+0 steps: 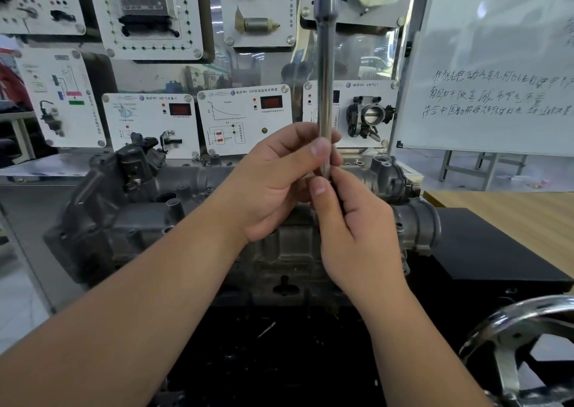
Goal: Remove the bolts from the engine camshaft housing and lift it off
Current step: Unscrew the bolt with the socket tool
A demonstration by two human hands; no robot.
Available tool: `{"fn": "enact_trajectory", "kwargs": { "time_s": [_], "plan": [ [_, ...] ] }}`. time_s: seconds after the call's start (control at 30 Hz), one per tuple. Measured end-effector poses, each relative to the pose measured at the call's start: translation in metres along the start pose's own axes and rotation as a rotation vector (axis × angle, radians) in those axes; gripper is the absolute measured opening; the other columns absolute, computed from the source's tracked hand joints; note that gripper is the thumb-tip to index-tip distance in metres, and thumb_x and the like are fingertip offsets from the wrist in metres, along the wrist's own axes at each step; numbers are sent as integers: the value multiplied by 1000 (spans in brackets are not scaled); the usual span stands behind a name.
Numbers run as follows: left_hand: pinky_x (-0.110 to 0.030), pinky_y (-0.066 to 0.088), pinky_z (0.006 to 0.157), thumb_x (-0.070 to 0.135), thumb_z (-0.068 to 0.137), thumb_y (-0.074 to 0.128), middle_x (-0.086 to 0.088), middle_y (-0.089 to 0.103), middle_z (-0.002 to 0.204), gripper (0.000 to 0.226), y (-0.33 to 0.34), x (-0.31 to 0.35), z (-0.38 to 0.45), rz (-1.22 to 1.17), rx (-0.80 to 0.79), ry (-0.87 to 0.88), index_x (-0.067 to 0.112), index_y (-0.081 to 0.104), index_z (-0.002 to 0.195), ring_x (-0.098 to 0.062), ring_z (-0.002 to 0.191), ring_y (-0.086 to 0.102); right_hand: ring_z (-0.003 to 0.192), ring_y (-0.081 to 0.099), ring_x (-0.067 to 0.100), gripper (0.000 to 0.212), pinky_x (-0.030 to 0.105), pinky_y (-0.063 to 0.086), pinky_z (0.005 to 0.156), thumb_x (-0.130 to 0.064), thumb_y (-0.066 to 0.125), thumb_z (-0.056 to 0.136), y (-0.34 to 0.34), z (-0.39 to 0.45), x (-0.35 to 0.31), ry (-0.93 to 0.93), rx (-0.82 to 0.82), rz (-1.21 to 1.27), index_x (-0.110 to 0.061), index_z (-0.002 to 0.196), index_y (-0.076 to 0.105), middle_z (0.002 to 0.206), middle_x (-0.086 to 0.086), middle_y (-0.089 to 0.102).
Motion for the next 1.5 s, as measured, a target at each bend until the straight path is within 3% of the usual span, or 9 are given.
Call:
{"fn": "enact_trajectory", "kwargs": {
  "time_s": [0.17,0.47,0.63,0.73,0.9,1.0,1.17,1.33,1.5],
  "plan": [
    [-27,55,76,24,96,52,5,73,87,29,3,0,1,50,18,-10,32,80,96,-9,82,68,92,69,18,37,52,54,82,-51,38,98,0,0,1,41,-14,48,-32,126,54,96,-12,72],
    [-29,52,78,22,74,87,2,70,80,14,1,1,0,-6,34,38,25,76,83,-11,75,64,74,59,4,24,31,47,66,-52,47,96,0,0,-1,-41,54,24,-34,104,62,75,-22,60],
    [-44,42,91,25,97,52,3,73,88,28,2,1,0,21,17,0,29,80,98,-13,86,68,92,67,0,18,41,55,81,-47,47,97,0,-1,1,19,21,67,-44,115,49,103,-31,67],
    [-35,50,87,23,96,51,6,73,88,31,4,2,-1,42,9,-20,33,80,98,-9,87,68,100,65,0,34,22,52,81,-43,45,99,-2,0,1,0,35,66,-28,125,62,113,-22,68],
    [-30,50,77,17,91,57,7,71,78,27,3,2,0,28,34,1,30,80,86,-7,76,65,77,57,-5,32,20,41,66,-51,40,99,-1,0,1,-13,23,43,-30,110,61,78,-27,59],
    [-31,56,79,11,87,60,3,71,76,25,2,1,0,-15,22,2,26,79,80,-10,75,68,84,64,-4,33,29,52,73,-66,49,86,1,-1,1,17,37,75,-47,113,53,94,-29,66],
    [-35,51,82,11,87,60,0,70,79,23,1,1,1,-29,35,10,24,78,83,-14,78,65,77,60,-6,12,10,42,62,-51,54,94,-2,0,0,-34,67,25,-41,100,59,83,-30,63],
    [-52,33,95,28,95,50,5,73,84,31,4,2,-1,23,31,-33,31,81,92,-17,90,63,77,64,9,31,40,52,69,-48,38,100,-2,0,-3,8,-12,-11,-30,104,63,81,-14,68],
    [-38,49,85,18,90,66,4,70,76,17,3,2,-1,5,33,-35,26,78,81,-12,78,65,94,66,4,34,44,55,81,-65,41,90,1,-1,-2,41,2,42,-47,117,50,106,-27,67]
  ]
}}
Point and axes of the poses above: each hand's wrist, its own z-axis towards the middle knuckle, its own y-axis out of the palm, x = y × z, the point moved 2 cm from there along z, towards the middle knuckle
